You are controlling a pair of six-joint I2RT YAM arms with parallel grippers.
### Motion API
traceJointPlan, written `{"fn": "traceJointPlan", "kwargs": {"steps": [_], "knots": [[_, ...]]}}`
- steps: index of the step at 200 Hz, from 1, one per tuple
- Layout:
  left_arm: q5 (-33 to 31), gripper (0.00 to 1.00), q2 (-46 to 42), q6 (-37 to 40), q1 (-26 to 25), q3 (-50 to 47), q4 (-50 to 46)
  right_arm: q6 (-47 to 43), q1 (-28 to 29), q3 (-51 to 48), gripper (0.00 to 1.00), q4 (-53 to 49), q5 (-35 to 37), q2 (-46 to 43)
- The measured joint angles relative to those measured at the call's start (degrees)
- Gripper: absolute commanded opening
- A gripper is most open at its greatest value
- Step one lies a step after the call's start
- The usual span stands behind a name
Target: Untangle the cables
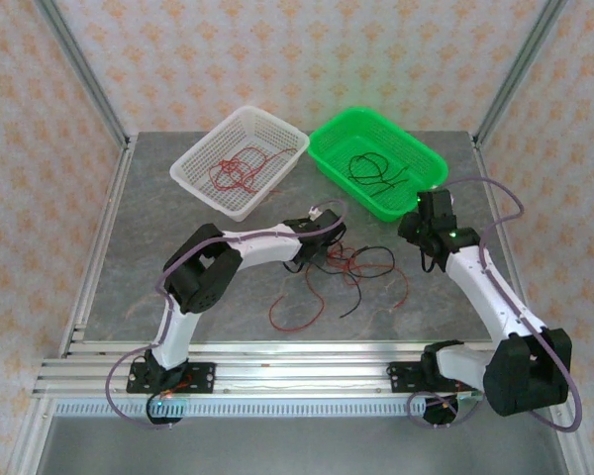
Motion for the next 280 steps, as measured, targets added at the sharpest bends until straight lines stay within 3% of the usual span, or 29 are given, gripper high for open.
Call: {"fn": "traceJointPlan", "kwargs": {"steps": [25, 78, 182, 280], "knots": [[-2.3, 0.0, 0.0, 0.0, 0.5, 0.0, -0.2, 0.2, 0.0, -0.2, 0.47, 0.0, 0.0, -0.9], [-5.0, 0.0, -0.4, 0.0, 1.0, 2.3, -2.4, 0.7, 0.0, -0.5, 0.47, 0.0, -1.1, -1.9], [-10.9, 0.0, -7.7, 0.2, -6.3, 20.6, -10.8, 3.7, 0.0, -1.9, 0.48, 1.4, -3.2, -4.8], [-13.2, 0.0, -10.9, 2.2, -8.1, 33.7, -15.5, 5.9, 0.0, -3.3, 0.49, 3.7, -6.1, -7.0]]}}
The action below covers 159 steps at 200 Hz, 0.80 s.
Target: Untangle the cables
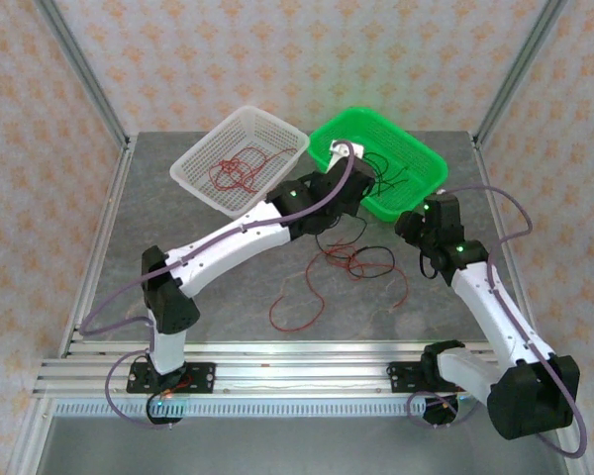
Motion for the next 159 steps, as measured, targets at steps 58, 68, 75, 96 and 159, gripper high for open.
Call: {"fn": "traceJointPlan", "kwargs": {"steps": [58, 68, 75, 96, 159], "knots": [[-3.5, 0.0, 3.7, 3.3, 0.1, 15.3, -0.9, 0.6, 0.0, 0.0, 0.5, 0.0, -0.7, -2.3], [-4.2, 0.0, 5.2, 3.9, 0.4, 17.7, -0.5, 0.7, 0.0, 0.0, 0.5, 0.0, -1.1, -2.6], [-4.3, 0.0, 6.1, 4.3, 0.7, 18.8, -0.1, 0.8, 0.0, -0.1, 0.5, 0.0, -1.5, -2.9], [-4.5, 0.0, 8.3, 5.2, 2.2, 19.8, 2.1, 0.8, 0.0, -0.9, 0.5, 0.0, -2.2, -3.8], [-3.8, 0.0, 10.7, 8.8, 7.6, 11.5, 18.8, 2.3, 0.0, -3.0, 0.49, 0.1, -5.1, -4.9]]}}
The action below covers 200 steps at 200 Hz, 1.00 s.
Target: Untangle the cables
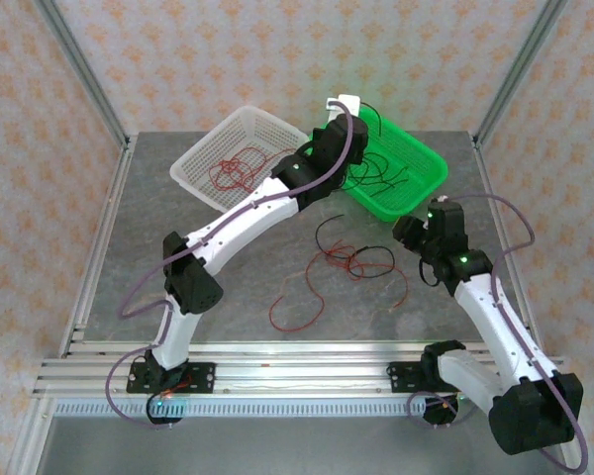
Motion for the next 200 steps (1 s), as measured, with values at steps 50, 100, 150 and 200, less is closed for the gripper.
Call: {"fn": "traceJointPlan", "kwargs": {"steps": [50, 100, 150, 200], "knots": [[2.2, 0.0, 3.8, 3.7, 0.3, -2.7, 15.1, 1.0, 0.0, -2.7, 0.49, 0.8, -2.5, -1.2], [3.7, 0.0, 11.3, 6.0, 0.9, -1.2, 25.9, 1.0, 0.0, -4.2, 0.49, 0.8, -3.0, -1.6], [5.5, 0.0, 20.4, 6.1, 2.2, 1.8, 29.2, 1.0, 0.0, -5.0, 0.49, 0.8, -3.5, -2.9], [7.0, 0.08, 25.6, 5.9, 2.4, 5.9, 28.0, 0.9, 0.0, -5.4, 0.49, 0.8, -3.7, -2.9]]}}
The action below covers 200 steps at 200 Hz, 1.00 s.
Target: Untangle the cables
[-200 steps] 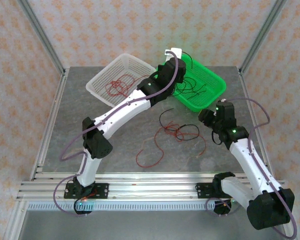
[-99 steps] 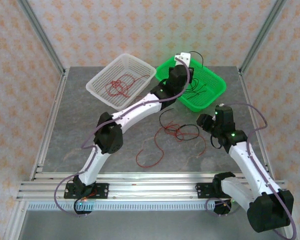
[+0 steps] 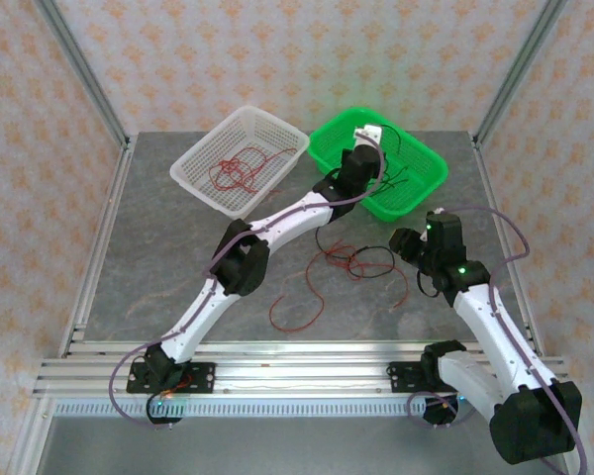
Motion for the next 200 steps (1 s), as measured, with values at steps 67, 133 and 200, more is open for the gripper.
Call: {"fn": "traceJointPlan", "kwargs": {"steps": [67, 133, 200], "knots": [[0.7, 0.26, 2.5, 0.9, 0.0, 4.1, -1.1, -0.2, 0.0, -0.6, 0.49, 0.0, -0.2, 0.0], [1.9, 0.38, 3.5, 0.9, 0.0, 4.4, -3.7, -0.2, 0.0, -0.7, 0.49, 0.0, -0.2, 0.0], [4.8, 0.58, 0.8, -2.0, 0.0, 2.5, -8.2, 0.1, 0.0, -2.3, 0.47, 0.2, -0.1, 0.3]]}}
